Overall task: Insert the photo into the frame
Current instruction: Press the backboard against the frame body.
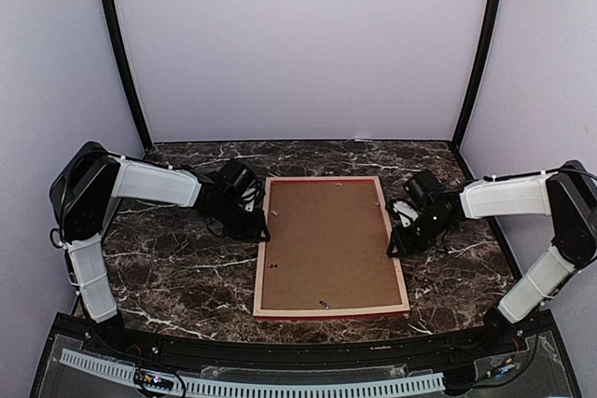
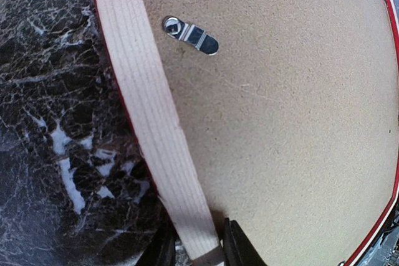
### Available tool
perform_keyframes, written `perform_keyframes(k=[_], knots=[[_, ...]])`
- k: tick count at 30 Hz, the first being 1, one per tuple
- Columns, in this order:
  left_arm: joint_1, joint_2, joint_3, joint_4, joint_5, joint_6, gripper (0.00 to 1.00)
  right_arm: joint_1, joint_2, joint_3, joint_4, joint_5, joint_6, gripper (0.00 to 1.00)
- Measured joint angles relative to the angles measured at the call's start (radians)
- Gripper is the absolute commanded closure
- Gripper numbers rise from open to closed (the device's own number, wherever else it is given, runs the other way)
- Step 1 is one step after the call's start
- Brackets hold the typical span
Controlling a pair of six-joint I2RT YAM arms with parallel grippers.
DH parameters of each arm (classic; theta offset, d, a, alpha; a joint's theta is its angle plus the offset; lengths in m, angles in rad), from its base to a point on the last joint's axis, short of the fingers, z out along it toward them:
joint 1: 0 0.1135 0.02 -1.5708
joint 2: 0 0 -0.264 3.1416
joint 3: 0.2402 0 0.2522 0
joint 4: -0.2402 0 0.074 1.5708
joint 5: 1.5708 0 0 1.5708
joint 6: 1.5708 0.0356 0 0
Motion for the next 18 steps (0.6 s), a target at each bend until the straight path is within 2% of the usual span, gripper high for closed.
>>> perform_keyframes(k=[3, 6, 18], knots=[[0.0, 0.0, 0.0, 0.0, 0.001, -0.003, 0.73, -0.014, 0.0, 0.008, 0.008, -0.018, -0.006, 0.47], [0.0, 0.0, 0.0, 0.0, 0.003, -0.004, 0.73, -0.031, -0.003, 0.02, 0.027, -0.031, -0.003, 0.39], [0.0, 0.0, 0.0, 0.0, 0.01, -0.007, 0.73, -0.086, -0.026, 0.08, 0.057, 0.001, 0.056, 0.36]])
